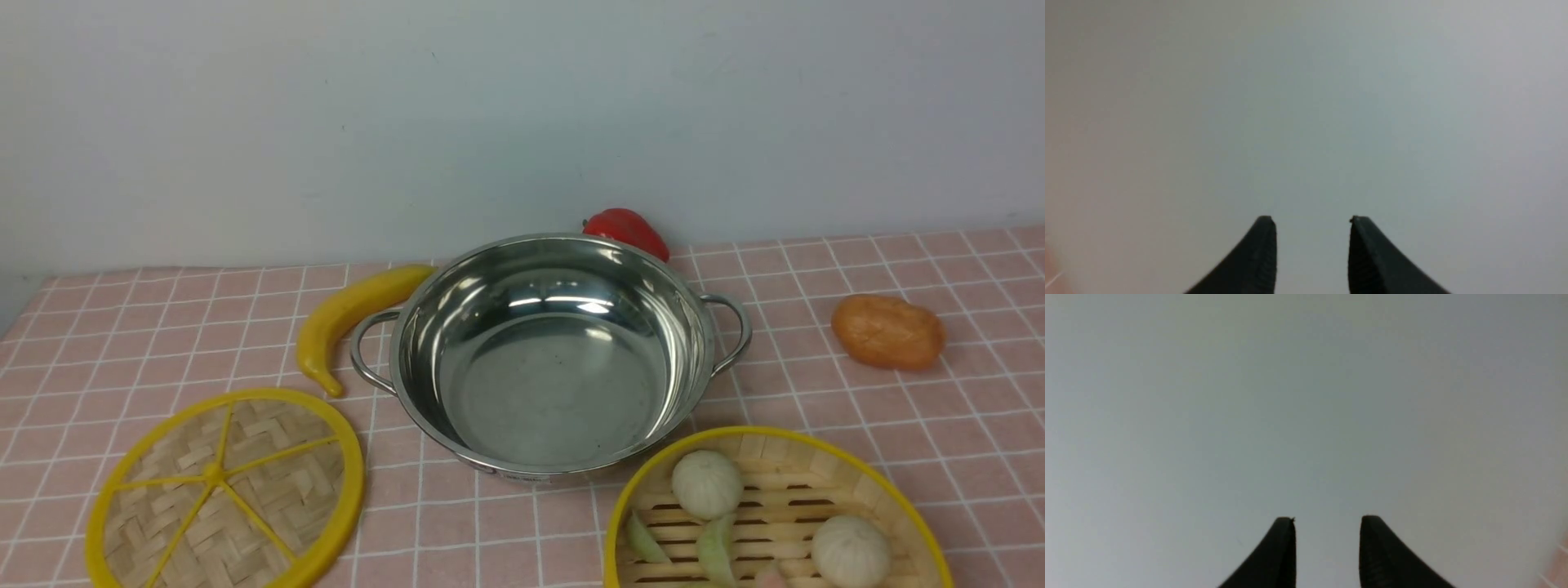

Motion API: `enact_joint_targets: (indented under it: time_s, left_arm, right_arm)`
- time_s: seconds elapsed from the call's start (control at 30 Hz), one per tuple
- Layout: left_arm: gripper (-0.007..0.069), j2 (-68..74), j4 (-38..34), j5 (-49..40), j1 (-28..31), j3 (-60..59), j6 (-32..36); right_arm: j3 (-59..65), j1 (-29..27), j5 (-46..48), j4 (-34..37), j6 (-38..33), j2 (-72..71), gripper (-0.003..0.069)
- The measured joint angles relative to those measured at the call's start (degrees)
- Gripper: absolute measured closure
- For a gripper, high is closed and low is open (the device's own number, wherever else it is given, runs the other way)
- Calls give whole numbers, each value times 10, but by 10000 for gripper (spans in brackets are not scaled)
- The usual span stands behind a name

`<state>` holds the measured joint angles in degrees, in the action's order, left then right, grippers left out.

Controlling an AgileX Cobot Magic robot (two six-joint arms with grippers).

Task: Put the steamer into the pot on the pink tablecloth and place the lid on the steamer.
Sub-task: 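Reach for and grasp the rim of the bamboo steamer holding the buns with the right gripper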

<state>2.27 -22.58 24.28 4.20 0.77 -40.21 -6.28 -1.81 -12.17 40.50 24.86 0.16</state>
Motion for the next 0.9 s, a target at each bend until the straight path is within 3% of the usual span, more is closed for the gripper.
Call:
enact_joint_targets:
  time_s: [0.1, 0.13, 0.23, 0.3, 0.37, 0.4, 0.43, 0.5, 0.6, 0.7, 0.8, 0.83, 0.9]
  left_arm:
    - [382, 3, 43, 139, 0, 48, -9]
    - [382, 4, 50, 153, 0, 53, -7]
    - [382, 22, 120, 162, 0, 162, 28]
    - [382, 44, 188, 62, 0, 248, 53]
    - [382, 61, 233, -7, 0, 289, 60]
    - [382, 89, 291, -137, 0, 353, 65]
    - [382, 93, 298, -173, 0, 368, 65]
    - [382, 142, 354, -373, 0, 444, 69]
    - [382, 219, 380, -630, 0, 514, 87]
    - [382, 297, 353, -812, 0, 541, 165]
    - [382, 374, 275, -914, 0, 543, 298]
    - [382, 374, 275, -914, 0, 543, 298]
    - [382, 435, 204, -936, 0, 543, 397]
  right_arm:
    - [-72, 0, -96, -44, -2, 1, 419]
    - [-77, 0, -101, -44, -3, 2, 419]
    - [-186, 0, -139, -168, -30, 42, 419]
    - [-267, 0, -85, -274, -30, 83, 419]
    - [-312, 0, -37, -330, -19, 111, 419]
    - [-361, 0, 63, -390, 3, 151, 419]
    - [-381, 0, 91, -401, 9, 161, 419]
    - [-440, 0, 265, -435, 31, 222, 419]
    - [-496, 1, 489, -428, 18, 300, 419]
    - [-508, 1, 685, -364, -63, 390, 419]
    - [-508, 1, 790, -289, -168, 468, 419]
    - [-508, 1, 794, -284, -168, 473, 419]
    - [-509, 1, 818, -240, -224, 529, 419]
